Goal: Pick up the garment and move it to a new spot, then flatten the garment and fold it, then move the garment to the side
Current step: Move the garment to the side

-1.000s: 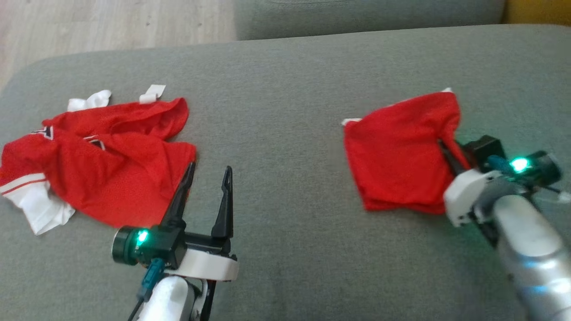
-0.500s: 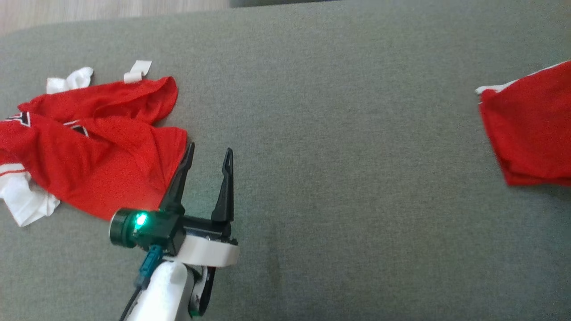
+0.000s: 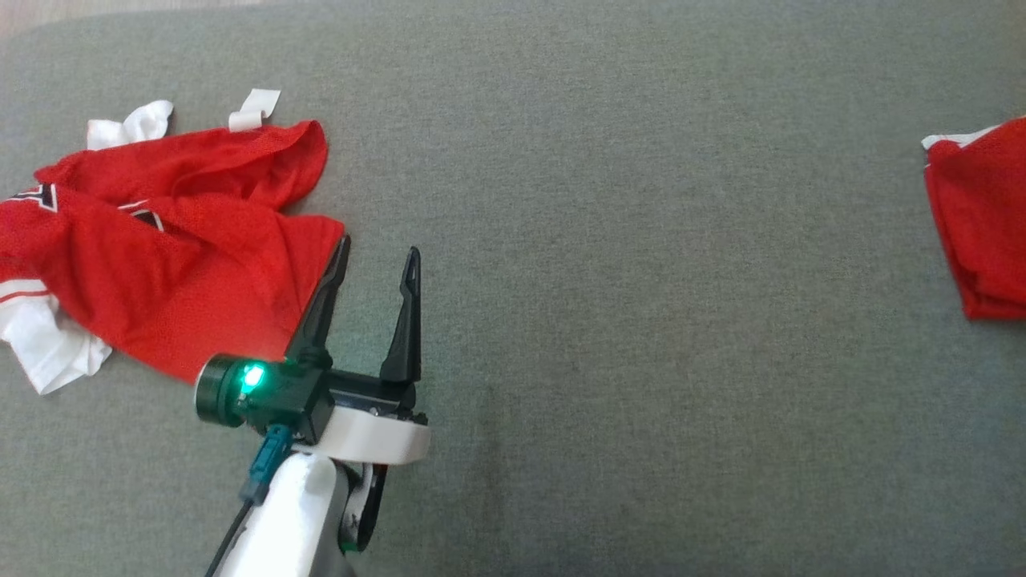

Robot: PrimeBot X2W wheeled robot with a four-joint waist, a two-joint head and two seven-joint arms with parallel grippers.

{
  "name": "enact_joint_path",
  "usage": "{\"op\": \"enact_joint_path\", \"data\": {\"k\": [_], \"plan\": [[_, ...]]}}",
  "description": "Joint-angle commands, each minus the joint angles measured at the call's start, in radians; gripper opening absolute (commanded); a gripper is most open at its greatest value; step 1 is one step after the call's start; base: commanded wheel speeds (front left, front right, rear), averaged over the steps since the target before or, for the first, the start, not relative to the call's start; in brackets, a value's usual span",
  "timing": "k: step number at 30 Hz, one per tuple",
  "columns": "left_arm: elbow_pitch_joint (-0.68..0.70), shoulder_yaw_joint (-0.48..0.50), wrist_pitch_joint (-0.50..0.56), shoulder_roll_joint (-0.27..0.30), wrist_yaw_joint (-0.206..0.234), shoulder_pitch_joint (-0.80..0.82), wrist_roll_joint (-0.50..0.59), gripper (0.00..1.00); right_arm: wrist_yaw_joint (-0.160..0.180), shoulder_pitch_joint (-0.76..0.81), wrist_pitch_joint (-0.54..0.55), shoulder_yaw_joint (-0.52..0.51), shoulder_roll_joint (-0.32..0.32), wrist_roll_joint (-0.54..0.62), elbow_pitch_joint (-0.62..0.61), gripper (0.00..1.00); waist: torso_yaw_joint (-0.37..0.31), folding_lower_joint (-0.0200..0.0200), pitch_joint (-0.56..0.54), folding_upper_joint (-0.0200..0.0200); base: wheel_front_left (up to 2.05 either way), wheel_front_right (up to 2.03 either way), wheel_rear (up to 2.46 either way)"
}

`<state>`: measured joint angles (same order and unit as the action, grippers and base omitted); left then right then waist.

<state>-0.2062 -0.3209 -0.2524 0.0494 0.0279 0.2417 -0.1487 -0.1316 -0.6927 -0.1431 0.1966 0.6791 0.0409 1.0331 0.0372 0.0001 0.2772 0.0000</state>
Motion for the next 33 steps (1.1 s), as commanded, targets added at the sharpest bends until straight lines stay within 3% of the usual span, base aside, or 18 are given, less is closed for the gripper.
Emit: {"op": "enact_joint_path", "data": {"k": [1, 2, 8, 14, 18, 26, 33], "plan": [[0.027, 0.032, -0.009, 0.001, 0.007, 0.025, 0.003, 1.00, 0.001, 0.001, -0.002, -0.015, 0.023, 0.010, -0.013, 0.80, -0.004, -0.0001, -0.008, 0.0000, 0.00, 0.00, 0.00], [0.026, 0.033, -0.009, 0.001, 0.007, 0.024, 0.002, 1.00, 0.001, 0.003, -0.003, -0.031, 0.016, 0.010, -0.009, 1.00, -0.005, -0.0001, -0.013, 0.0000, 0.00, 0.00, 0.00], [0.022, 0.052, -0.009, 0.001, 0.006, 0.008, 0.005, 1.00, 0.001, -0.003, -0.017, -0.097, -0.034, 0.046, -0.025, 1.00, -0.028, -0.0001, -0.063, 0.0000, 0.00, 0.00, 0.00], [0.025, 0.078, -0.009, 0.001, 0.001, -0.025, 0.005, 1.00, 0.001, -0.004, -0.024, -0.142, -0.135, 0.066, -0.080, 1.00, -0.050, -0.0001, -0.139, 0.0000, 0.00, 0.00, 0.00], [0.037, 0.089, -0.009, 0.012, 0.004, -0.055, 0.028, 1.00, 0.001, -0.007, -0.043, -0.156, -0.244, 0.027, -0.142, 1.00, -0.059, -0.0001, -0.196, 0.0000, 0.00, 0.00, 0.00], [0.055, 0.111, -0.009, 0.013, 0.008, -0.127, 0.034, 1.00, 0.001, 0.069, -0.067, -0.142, -0.440, -0.074, -0.352, 1.00, -0.059, -0.0001, -0.280, 0.0000, 0.00, 0.00, 0.00], [0.058, 0.118, -0.009, 0.013, -0.001, -0.176, 0.040, 1.00, 0.001, 0.288, -0.095, -0.189, -0.606, -0.097, -0.606, 1.00, -0.052, -0.0001, -0.297, 0.0000, 0.00, 0.00, 0.00]]}}
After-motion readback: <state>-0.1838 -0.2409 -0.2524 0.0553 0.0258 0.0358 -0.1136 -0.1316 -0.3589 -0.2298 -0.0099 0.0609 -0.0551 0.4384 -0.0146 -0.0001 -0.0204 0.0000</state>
